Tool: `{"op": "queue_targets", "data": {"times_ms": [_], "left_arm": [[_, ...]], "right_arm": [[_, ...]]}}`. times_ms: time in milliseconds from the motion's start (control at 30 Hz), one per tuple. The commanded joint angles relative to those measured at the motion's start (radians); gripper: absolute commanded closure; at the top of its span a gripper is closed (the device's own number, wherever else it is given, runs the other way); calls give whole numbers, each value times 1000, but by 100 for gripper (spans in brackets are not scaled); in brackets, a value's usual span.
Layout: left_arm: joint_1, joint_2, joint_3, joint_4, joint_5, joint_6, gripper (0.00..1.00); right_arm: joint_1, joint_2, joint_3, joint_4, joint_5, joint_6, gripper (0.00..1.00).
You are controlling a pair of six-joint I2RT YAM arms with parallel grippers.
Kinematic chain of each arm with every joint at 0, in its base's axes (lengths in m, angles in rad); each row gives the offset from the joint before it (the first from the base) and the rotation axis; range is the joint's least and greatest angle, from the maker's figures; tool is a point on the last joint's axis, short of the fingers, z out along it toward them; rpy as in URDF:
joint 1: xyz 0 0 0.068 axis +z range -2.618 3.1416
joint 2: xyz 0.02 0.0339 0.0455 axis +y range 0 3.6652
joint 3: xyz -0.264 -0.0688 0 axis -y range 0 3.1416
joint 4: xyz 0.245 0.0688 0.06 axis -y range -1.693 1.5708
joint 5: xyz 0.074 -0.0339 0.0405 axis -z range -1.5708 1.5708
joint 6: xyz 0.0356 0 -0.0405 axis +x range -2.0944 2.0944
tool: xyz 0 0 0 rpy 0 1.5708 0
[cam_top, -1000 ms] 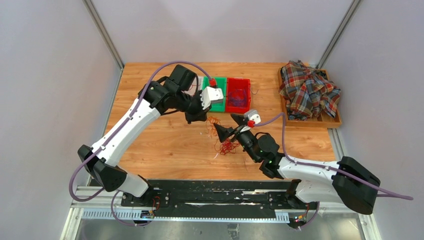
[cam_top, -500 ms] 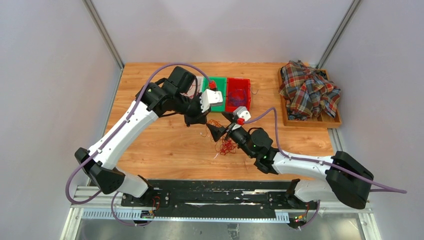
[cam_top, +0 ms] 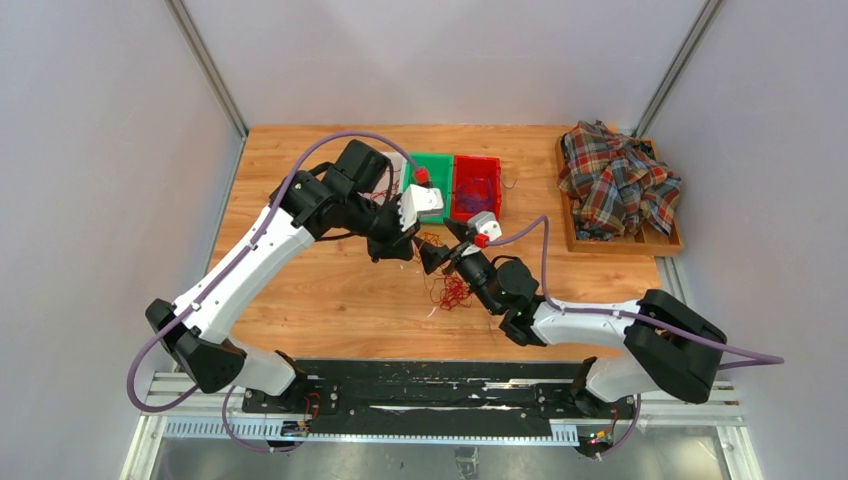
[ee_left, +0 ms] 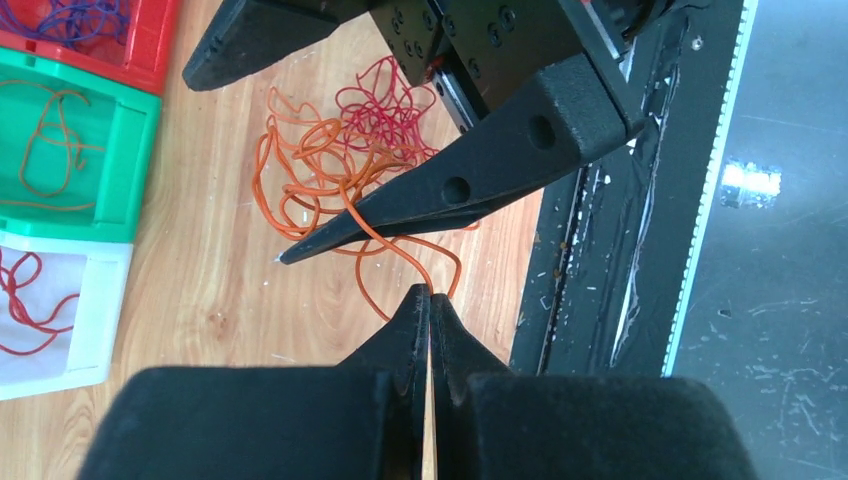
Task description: Untangle the cables
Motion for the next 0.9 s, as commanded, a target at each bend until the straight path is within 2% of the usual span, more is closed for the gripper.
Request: {"op": "queue_targets", "data": {"times_ms": [0, 200, 433, 600, 767, 867], "left_arm": [[-10, -11, 15, -14, 51, -28, 99], [-10, 0, 141, -14, 75, -35, 99], [-10, 27, 350, -12, 95, -49, 100], [-10, 42, 469, -10, 31, -22, 100], [-10, 78, 607, 16, -65, 3, 100], [-10, 79, 648, 85, -147, 36, 100]], "right_arm": [[-4, 21, 21, 82, 41, 15, 26], [-14, 107, 16, 74, 59, 23, 30], [-35, 184, -36, 100, 80, 129, 38], [-36, 222, -77, 115, 82, 191, 43], [-35, 258, -103, 90, 85, 268, 56], [-36, 288, -122, 108, 79, 311, 56]]}}
